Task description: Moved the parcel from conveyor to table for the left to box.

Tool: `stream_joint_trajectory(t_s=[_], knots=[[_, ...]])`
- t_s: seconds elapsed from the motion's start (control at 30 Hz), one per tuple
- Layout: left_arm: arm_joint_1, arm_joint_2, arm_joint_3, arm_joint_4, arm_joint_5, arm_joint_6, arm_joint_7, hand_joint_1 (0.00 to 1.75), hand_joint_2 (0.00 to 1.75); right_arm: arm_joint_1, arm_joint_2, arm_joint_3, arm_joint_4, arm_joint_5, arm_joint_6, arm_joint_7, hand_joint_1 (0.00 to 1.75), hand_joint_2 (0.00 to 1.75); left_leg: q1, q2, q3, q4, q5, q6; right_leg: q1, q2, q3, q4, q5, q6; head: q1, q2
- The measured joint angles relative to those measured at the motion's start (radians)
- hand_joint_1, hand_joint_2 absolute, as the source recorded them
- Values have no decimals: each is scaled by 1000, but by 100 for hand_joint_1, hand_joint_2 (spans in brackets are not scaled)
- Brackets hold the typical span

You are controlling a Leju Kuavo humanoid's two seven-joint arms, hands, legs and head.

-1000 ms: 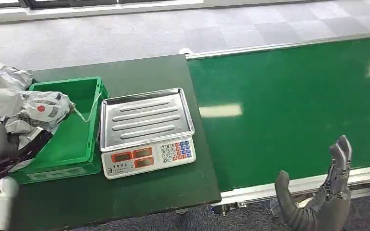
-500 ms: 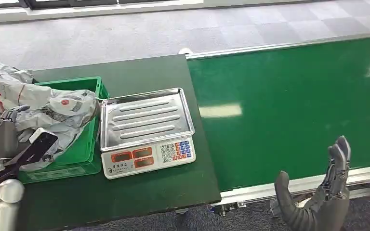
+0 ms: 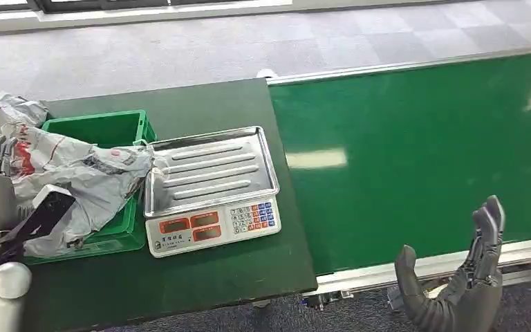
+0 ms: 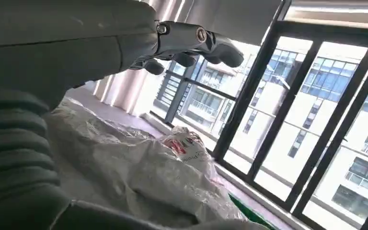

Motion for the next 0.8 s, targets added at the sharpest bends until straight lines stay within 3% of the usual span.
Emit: stream_joint_trajectory(t_s=[0.13,0.17,0.27,0.43,0.67,0.77,0.8], knots=[[16,-21,0,-47,150,78,-26,0,0,1,0,0,0,5,-25,1,0,175,0,0,0,0,0,0,0,0,0,0,0,0,0,0],[26,-34,0,-75,209,153,-65,0,0,1,0,0,0,10,-37,3,0,175,0,0,0,0,0,0,0,0,0,0,0,0,0,0],[64,-90,0,-185,438,383,-281,0,0,2,0,0,0,11,-77,2,0,175,0,1,1,0,-1,1,0,1,0,0,0,0,0,0],[144,-202,-50,-408,727,405,-519,0,0,3,5,-3,-1,8,-93,2,0,175,-1,0,1,0,-3,2,-1,0,1,-2,-2,3,0,0],[200,-301,-190,-547,858,405,-539,0,0,15,34,-19,-1,2,-83,10,0,175,-1,0,-5,0,-7,2,-2,0,4,-1,-5,4,0,0],[214,-325,-225,-554,1025,357,-503,0,0,22,53,-23,-5,4,-64,14,0,175,-1,0,-3,0,-7,2,-1,0,5,-1,-5,4,0,0],[215,-330,-239,-549,1082,310,-463,0,0,26,62,-26,-8,10,-53,17,0,175,-1,0,4,0,-6,2,-1,-1,5,-1,-5,4,0,0]])
